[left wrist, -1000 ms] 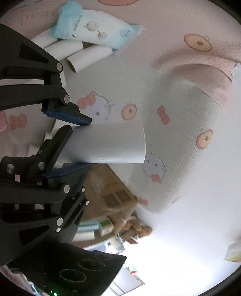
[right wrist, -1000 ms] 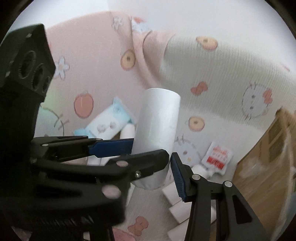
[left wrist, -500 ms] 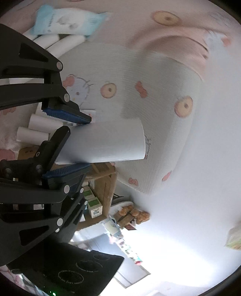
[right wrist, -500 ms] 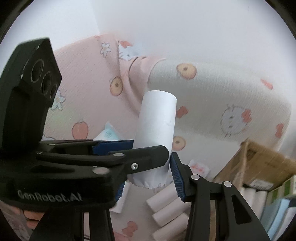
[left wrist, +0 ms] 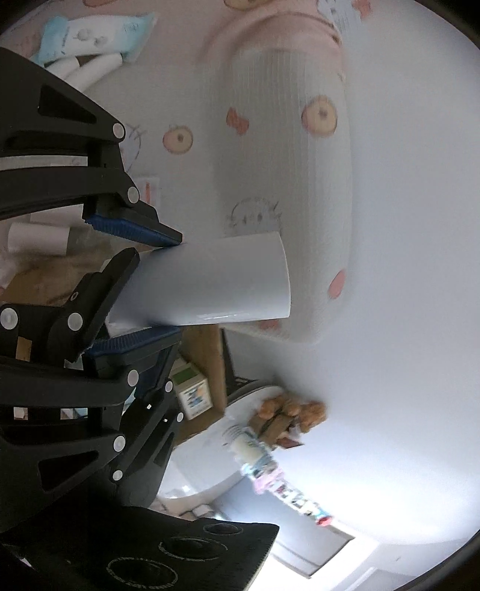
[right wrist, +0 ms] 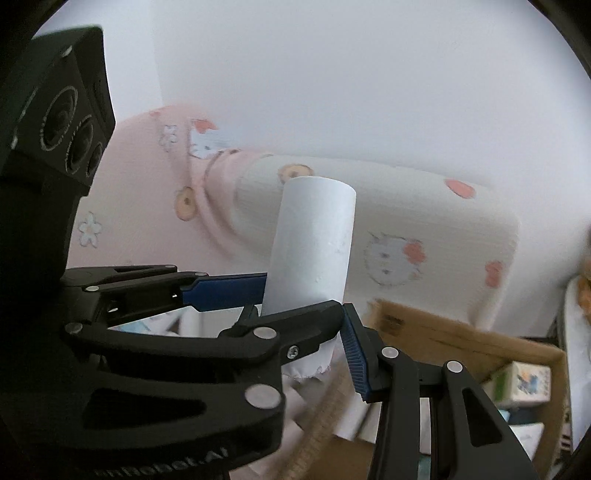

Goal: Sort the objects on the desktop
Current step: 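Carry the held roll with both tools over the cardboard box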

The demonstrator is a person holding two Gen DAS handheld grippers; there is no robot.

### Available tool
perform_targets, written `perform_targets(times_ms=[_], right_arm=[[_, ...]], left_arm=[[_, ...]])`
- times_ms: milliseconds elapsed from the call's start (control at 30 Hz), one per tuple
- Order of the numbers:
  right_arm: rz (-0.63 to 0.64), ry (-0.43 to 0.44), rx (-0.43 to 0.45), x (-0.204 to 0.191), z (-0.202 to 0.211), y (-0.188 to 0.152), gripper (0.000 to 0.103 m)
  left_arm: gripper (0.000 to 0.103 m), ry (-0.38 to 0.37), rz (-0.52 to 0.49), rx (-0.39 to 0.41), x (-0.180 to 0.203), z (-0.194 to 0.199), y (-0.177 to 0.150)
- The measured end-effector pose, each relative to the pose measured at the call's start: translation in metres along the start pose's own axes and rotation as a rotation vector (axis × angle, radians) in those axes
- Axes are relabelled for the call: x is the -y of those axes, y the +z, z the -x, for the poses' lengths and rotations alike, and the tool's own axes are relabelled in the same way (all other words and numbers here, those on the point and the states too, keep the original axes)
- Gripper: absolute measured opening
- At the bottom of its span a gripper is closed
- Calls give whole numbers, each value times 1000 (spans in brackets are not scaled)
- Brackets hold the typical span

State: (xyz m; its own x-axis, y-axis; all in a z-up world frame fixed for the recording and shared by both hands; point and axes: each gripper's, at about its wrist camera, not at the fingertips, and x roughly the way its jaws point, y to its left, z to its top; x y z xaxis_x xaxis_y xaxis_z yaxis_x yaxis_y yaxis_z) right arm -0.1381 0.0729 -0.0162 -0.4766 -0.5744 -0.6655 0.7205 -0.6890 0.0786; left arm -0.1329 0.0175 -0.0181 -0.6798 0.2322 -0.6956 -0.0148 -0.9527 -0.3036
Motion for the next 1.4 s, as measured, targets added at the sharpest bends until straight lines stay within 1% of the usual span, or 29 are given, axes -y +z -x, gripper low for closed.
perform_targets(times_ms=[167, 333, 500, 600, 733, 933, 1133, 1233, 1333, 1400], right_arm=[[-69, 6, -41, 30, 0, -18, 42], [-114, 17, -74, 56, -5, -29, 42], [-167, 25, -124, 76, -11, -43, 42], [-199, 34, -156, 89, -13, -50, 42], [-231, 40, -181, 106, -13, -56, 42], [-295, 41, -243, 132, -24, -64, 42], [-355, 64, -339, 151, -44, -73, 42], [-368, 75, -372, 156, -52, -76, 42], [-340, 49, -394, 155, -55, -75, 42], [-344, 52, -421, 158, -60, -77, 42]], left_arm=[[48, -23, 4, -77, 14, -27, -1], [48, -12, -11, -126, 24, -49, -2], [48, -23, -5, -211, 33, -74, -2], [48, -42, 7, -257, 38, -88, -1], [48, -73, -2, -314, 45, -109, 1], [48, -113, 35, -412, 48, -145, 1], [49, -134, 121, -503, 37, -174, -7], [48, -122, 116, -511, 40, -180, -10], [48, -119, 112, -516, 41, -186, -13], [48, -122, 123, -533, 41, -192, -16]])
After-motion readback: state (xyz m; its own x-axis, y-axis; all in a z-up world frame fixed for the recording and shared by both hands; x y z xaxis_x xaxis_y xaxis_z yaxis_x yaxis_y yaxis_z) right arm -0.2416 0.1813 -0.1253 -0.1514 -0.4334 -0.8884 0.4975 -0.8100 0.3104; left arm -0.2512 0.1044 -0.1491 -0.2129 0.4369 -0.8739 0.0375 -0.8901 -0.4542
